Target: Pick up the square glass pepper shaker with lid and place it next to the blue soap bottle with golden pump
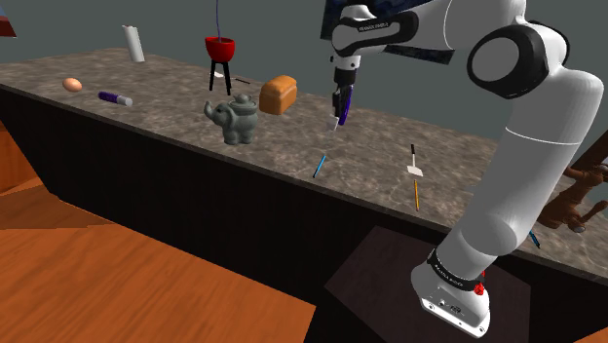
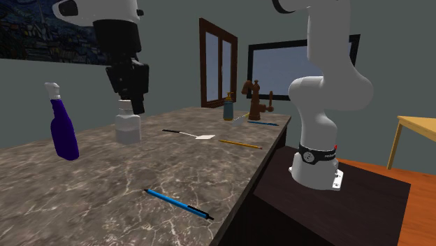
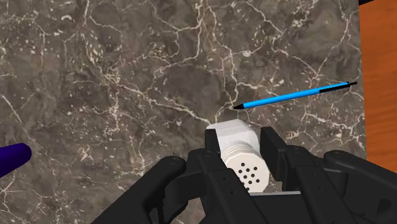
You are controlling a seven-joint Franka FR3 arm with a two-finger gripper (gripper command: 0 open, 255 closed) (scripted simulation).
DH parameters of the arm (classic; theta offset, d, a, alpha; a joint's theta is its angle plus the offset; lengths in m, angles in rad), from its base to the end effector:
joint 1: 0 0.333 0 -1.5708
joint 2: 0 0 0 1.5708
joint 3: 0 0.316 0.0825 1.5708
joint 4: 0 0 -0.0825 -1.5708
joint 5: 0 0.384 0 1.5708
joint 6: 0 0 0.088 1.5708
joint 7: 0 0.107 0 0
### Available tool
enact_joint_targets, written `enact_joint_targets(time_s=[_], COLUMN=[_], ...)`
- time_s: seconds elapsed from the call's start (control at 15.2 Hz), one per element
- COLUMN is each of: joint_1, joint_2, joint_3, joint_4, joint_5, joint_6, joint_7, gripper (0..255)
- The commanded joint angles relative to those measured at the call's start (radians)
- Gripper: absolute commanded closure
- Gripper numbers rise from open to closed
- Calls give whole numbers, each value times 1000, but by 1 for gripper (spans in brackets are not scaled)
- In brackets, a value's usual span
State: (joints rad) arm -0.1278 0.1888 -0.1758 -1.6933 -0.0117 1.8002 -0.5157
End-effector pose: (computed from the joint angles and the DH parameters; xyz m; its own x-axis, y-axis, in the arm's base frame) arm 0.5835 -0.1769 0.4767 0.9725 0.2144 -0.0904 0.2152 -0.9766 -0.0007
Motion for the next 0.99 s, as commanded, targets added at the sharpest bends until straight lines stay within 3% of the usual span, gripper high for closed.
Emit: enact_joint_targets(time_s=[0.0,0.92], joint_1=[0,-2], joint_2=[-1,5], joint_3=[0,-2], joint_4=[25,223], joint_5=[0,1], joint_6=[-27,-218], joint_7=[0,-6], gripper=[255,255])
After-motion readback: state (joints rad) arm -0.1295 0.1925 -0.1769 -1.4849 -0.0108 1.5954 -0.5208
